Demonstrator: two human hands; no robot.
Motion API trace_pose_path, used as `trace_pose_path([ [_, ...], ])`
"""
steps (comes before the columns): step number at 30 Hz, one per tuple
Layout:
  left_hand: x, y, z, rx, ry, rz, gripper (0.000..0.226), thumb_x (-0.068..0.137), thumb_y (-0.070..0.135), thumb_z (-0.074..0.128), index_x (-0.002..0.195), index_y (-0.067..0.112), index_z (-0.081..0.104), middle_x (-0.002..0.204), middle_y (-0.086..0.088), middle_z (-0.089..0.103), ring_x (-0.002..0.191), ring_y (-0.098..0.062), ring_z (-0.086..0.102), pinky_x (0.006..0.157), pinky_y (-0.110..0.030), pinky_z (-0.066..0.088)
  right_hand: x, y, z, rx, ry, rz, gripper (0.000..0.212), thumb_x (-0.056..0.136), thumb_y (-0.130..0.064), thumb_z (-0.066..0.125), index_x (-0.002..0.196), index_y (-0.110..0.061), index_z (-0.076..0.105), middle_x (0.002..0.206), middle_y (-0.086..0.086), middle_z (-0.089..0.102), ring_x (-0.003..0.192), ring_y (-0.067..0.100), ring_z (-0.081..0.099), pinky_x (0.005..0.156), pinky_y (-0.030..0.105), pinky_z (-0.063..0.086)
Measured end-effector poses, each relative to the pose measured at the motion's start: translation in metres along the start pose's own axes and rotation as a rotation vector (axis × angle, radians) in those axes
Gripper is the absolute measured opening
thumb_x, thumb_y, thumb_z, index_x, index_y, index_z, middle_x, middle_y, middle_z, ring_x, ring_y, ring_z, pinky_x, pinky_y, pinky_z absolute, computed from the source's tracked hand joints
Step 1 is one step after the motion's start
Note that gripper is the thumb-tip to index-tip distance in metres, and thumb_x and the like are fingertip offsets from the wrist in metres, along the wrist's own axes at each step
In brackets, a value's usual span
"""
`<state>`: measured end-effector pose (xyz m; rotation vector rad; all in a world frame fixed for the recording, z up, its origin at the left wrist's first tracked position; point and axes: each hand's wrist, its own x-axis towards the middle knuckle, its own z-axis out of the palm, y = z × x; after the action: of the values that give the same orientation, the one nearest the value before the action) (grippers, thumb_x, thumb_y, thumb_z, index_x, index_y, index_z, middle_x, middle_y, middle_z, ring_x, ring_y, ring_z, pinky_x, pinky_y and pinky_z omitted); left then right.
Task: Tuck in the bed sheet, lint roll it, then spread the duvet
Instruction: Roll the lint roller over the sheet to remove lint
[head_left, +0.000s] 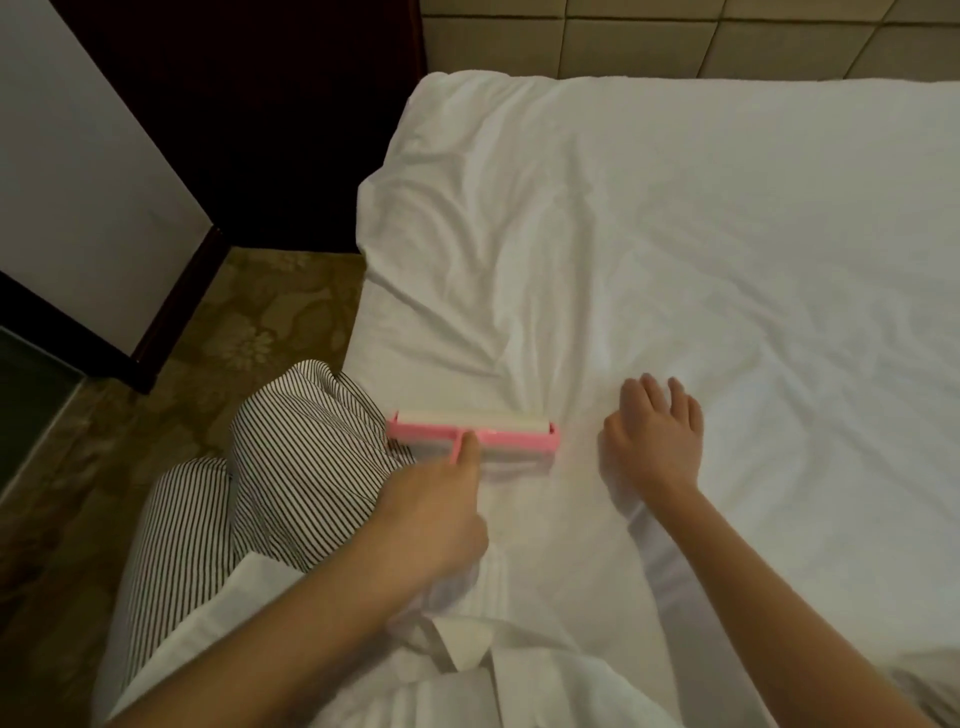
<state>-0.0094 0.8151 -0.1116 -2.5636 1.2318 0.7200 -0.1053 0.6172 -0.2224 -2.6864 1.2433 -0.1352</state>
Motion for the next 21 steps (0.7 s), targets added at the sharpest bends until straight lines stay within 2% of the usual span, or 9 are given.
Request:
trace_pose_path([
  [2, 0.038, -0.002, -0.015, -0.029, 0.094, -0.035, 0.075, 0.09, 0.021, 0.047, 0.15, 0.016, 0.003, 0.12, -0.009, 0.056, 0.104, -0.025, 0.057, 0.075, -0.032, 0.044, -0.003, 0.006, 0.006, -0.01, -0.071, 0.02, 0.053, 0.094, -0.032, 0.021, 0.145, -0.017, 0.029, 0.155, 0.001, 0.022, 0.145, 0.028, 0.006, 0.116, 0.037, 0.003],
  [3, 0.058, -0.005, -0.022, -0.056, 0.141, -0.046, 0.075, 0.089, 0.019, 0.047, 0.15, 0.016, 0.003, 0.117, -0.009, 0.056, 0.101, -0.026, 0.057, 0.072, -0.032, 0.043, -0.006, 0.007, 0.009, -0.011, -0.085, 0.023, 0.057, 0.094, -0.034, 0.015, 0.149, -0.02, 0.02, 0.158, 0.0, 0.014, 0.146, 0.026, 0.002, 0.117, 0.036, -0.001],
  [5, 0.093, -0.008, -0.031, -0.143, 0.218, -0.047, 0.076, 0.09, 0.016, 0.046, 0.151, 0.017, 0.001, 0.105, -0.01, 0.057, 0.086, -0.026, 0.056, 0.065, -0.03, 0.04, -0.007, 0.009, 0.013, -0.012, -0.097, 0.023, 0.057, 0.095, -0.035, 0.012, 0.151, -0.022, 0.014, 0.159, 0.0, 0.009, 0.146, 0.026, -0.001, 0.118, 0.037, -0.002],
  [7, 0.112, -0.009, -0.034, -0.232, 0.23, -0.047, 0.078, 0.089, 0.013, 0.044, 0.151, 0.021, -0.003, 0.106, -0.011, 0.055, 0.076, -0.024, 0.052, 0.062, -0.03, 0.039, -0.006, 0.008, 0.014, -0.005, -0.099, 0.033, 0.06, 0.092, -0.036, 0.01, 0.15, -0.021, 0.016, 0.159, 0.0, 0.01, 0.146, 0.027, 0.001, 0.118, 0.038, 0.0],
  [9, 0.112, -0.005, -0.033, -0.261, 0.227, -0.054, 0.08, 0.089, 0.013, 0.045, 0.151, 0.022, -0.005, 0.109, -0.01, 0.056, 0.076, -0.025, 0.052, 0.063, -0.03, 0.04, -0.004, 0.008, 0.016, -0.012, -0.084, 0.036, 0.068, 0.086, -0.04, 0.004, 0.15, -0.02, 0.019, 0.158, 0.001, 0.013, 0.145, 0.028, 0.003, 0.117, 0.038, 0.001],
  [11, 0.09, 0.001, -0.028, -0.223, 0.212, -0.074, 0.079, 0.09, 0.016, 0.045, 0.151, 0.02, -0.004, 0.102, -0.008, 0.056, 0.082, -0.026, 0.054, 0.065, -0.03, 0.039, -0.004, 0.008, 0.019, -0.016, -0.067, 0.032, 0.075, 0.082, -0.042, -0.001, 0.149, -0.02, 0.023, 0.157, 0.002, 0.017, 0.145, 0.03, 0.007, 0.117, 0.039, 0.003],
  [14, 0.034, 0.009, -0.008, -0.1, 0.11, -0.058, 0.077, 0.09, 0.02, 0.046, 0.15, 0.019, -0.003, 0.105, -0.008, 0.06, 0.093, -0.025, 0.06, 0.068, -0.029, 0.038, -0.003, 0.009, 0.021, -0.015, -0.061, 0.031, 0.076, 0.081, -0.042, 0.0, 0.148, -0.018, 0.027, 0.156, 0.004, 0.022, 0.144, 0.032, 0.011, 0.116, 0.041, 0.006],
  [17, -0.006, 0.008, 0.008, -0.008, 0.005, -0.022, 0.078, 0.09, 0.023, 0.044, 0.15, 0.019, -0.006, 0.108, -0.006, 0.061, 0.093, -0.022, 0.061, 0.068, -0.028, 0.038, -0.003, 0.008, 0.022, -0.005, -0.047, 0.033, 0.073, 0.083, -0.041, 0.003, 0.146, -0.016, 0.03, 0.155, 0.005, 0.025, 0.143, 0.033, 0.014, 0.116, 0.042, 0.008],
  [21, 0.009, 0.012, 0.003, 0.06, 0.043, -0.024, 0.079, 0.09, 0.022, 0.045, 0.15, 0.016, -0.007, 0.108, -0.007, 0.061, 0.092, -0.024, 0.061, 0.067, -0.029, 0.038, -0.003, 0.008, 0.023, 0.001, -0.039, 0.036, 0.073, 0.083, -0.041, 0.004, 0.146, -0.016, 0.031, 0.154, 0.006, 0.026, 0.143, 0.033, 0.015, 0.116, 0.042, 0.008],
])
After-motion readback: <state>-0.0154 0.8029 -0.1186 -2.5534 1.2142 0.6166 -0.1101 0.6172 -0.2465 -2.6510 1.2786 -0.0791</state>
